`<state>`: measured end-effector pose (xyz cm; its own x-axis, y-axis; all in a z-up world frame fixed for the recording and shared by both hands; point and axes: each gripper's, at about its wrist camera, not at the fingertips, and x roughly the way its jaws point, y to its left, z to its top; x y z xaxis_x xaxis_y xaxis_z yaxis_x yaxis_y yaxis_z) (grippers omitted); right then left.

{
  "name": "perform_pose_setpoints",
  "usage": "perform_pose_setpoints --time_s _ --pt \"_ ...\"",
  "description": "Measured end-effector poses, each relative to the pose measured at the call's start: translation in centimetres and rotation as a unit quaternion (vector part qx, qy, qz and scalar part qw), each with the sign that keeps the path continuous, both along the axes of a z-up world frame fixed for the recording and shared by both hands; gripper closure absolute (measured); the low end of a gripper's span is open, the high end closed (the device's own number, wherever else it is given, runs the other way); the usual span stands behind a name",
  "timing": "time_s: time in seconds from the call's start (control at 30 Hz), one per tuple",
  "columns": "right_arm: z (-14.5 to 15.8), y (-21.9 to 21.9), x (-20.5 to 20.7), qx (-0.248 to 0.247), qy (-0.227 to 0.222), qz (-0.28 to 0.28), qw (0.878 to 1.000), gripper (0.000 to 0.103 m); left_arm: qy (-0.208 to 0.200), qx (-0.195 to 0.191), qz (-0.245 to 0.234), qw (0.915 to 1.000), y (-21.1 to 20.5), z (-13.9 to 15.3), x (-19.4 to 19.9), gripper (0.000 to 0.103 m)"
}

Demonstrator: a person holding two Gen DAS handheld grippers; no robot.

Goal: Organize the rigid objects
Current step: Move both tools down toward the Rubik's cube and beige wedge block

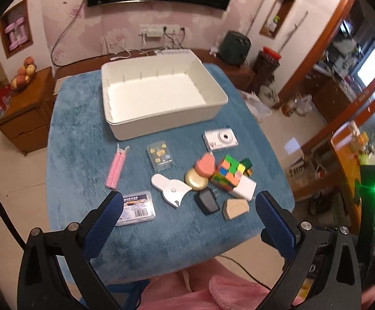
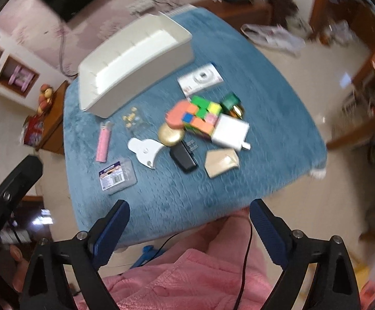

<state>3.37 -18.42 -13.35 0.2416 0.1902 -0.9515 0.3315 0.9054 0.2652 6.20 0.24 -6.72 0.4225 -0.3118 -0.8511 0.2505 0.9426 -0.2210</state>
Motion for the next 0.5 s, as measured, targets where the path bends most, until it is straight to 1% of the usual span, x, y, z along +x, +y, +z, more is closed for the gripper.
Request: perform_pose_setpoints --time_s 0.07,0.13,0.27,0.37,0.43,0.5 --pt "-1.2 -0.9 0.1 0.016 0.01 -0.02 1.0 0.008 0.003 0.014 -0.016 0.9998 -0.6 -0.4 0.4 0.001" --pt "-2.6 -1.8 0.3 0.029 0.02 -0.04 0.999 0.01 0.007 0.027 -0.034 0.999 -1.5 -0.8 0.9 0.001" --pt "-5.4 -3.0 1.3 0.041 0.04 -0.069 0.996 0.011 0.028 0.049 -0.063 0.9964 -3.4 -1.9 2.5 0.001" --pt "-7.4 -3.8 2.2 0.051 0.051 -0.081 0.994 0.014 0.043 0.069 -0.093 0.9923 -5.3 -3.2 3.7 0.001" --pt "-8.7 -4.1 2.7 0.058 0.057 -0.084 0.993 0.014 0.056 0.086 -0.114 0.9882 -6.7 -4.5 4.5 0.001" --pt "-9.7 -4.2 3.2 0.054 0.06 -0.081 0.993 0.014 0.071 0.1 -0.133 0.9835 -8.0 -5.7 5.3 0.001"
